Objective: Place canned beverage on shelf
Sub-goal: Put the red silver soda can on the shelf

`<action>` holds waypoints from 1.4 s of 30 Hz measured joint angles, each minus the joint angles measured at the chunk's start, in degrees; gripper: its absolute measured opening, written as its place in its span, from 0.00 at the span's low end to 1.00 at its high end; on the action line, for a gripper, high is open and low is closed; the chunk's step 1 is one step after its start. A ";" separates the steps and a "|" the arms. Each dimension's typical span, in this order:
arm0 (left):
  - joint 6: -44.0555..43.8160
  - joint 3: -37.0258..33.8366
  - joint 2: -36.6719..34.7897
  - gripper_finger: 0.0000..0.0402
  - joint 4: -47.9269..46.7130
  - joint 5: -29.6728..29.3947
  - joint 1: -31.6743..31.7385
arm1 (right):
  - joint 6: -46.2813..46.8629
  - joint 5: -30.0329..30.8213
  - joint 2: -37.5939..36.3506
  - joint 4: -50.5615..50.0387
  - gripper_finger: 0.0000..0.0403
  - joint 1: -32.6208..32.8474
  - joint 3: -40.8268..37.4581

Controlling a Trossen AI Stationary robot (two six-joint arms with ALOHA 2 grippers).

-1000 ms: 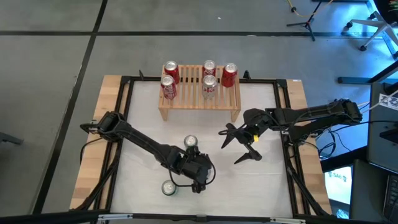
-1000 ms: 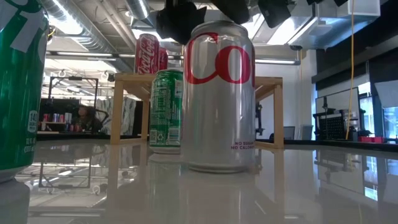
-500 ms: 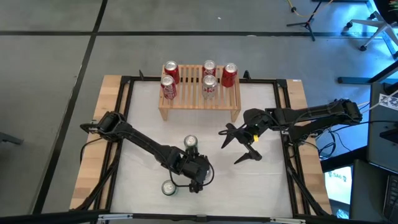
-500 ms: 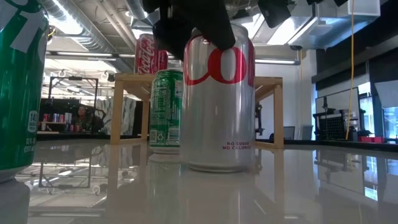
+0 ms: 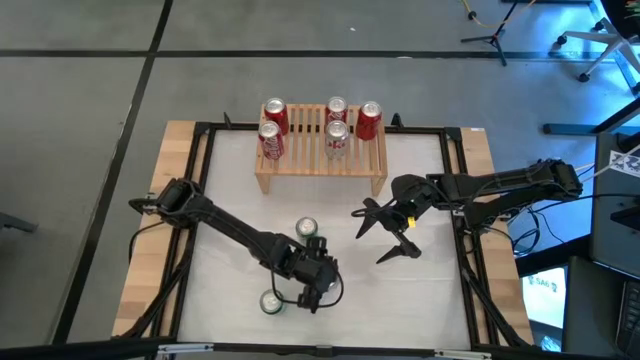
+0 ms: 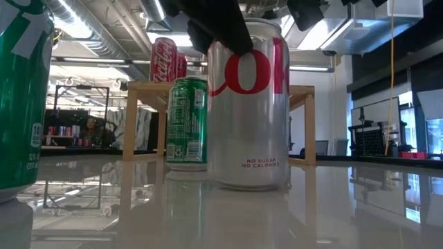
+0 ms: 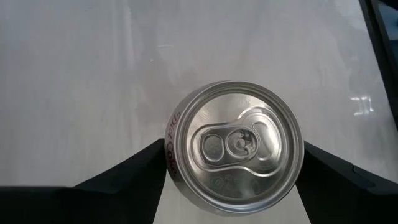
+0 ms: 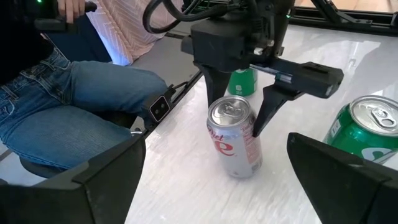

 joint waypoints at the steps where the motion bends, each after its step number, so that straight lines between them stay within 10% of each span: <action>1: 0.53 0.00 0.00 0.72 0.02 0.59 0.21 | 0.00 0.00 0.01 0.00 0.96 0.00 0.00; 16: 8.37 -0.17 0.17 0.72 5.07 12.99 3.79 | 0.01 0.00 0.00 0.00 0.96 0.00 0.00; 42: 20.71 -0.09 0.17 0.72 4.02 14.71 4.26 | 0.01 0.00 0.00 0.00 0.96 -0.01 0.00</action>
